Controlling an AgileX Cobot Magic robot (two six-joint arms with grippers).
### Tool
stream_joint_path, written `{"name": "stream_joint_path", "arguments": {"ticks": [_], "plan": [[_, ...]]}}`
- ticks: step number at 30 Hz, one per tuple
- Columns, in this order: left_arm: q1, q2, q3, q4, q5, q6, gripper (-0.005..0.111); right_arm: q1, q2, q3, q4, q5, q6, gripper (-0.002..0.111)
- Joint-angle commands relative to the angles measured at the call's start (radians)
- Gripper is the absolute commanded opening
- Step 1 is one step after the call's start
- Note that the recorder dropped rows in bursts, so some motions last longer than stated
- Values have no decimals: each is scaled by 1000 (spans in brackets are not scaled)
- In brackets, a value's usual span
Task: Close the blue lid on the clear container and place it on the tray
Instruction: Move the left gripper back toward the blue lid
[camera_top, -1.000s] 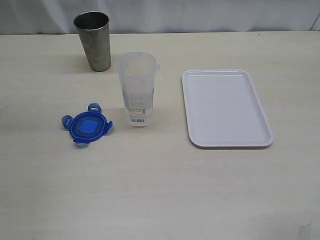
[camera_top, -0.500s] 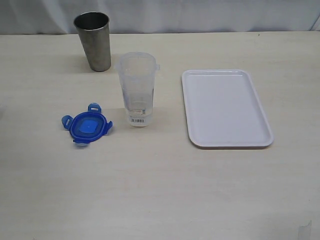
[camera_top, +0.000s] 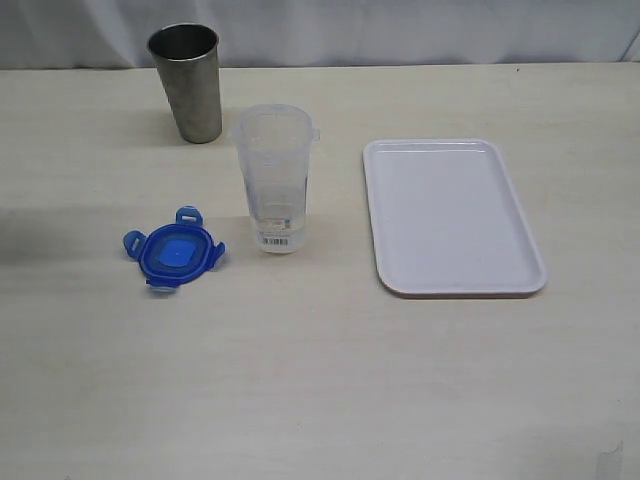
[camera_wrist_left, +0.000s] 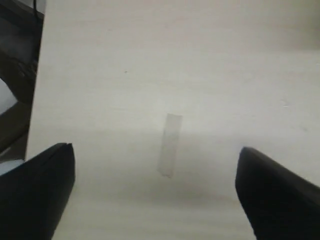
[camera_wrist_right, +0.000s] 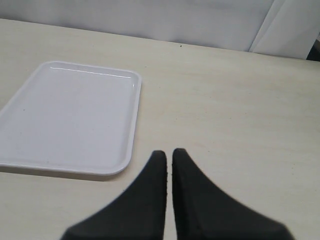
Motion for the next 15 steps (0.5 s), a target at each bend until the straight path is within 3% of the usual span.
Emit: {"name": "stream_joint_path", "arguments": {"ticks": [1, 10, 15], "plan": [[0, -7, 19, -141, 34, 24, 81, -7, -4, 1, 3, 0, -1, 4], [-34, -5, 188, -221, -55, 17, 81, -7, -4, 1, 3, 0, -1, 4], [-88, 14, 252, -251, -97, 26, 81, -7, -4, 1, 3, 0, -1, 4]]}}
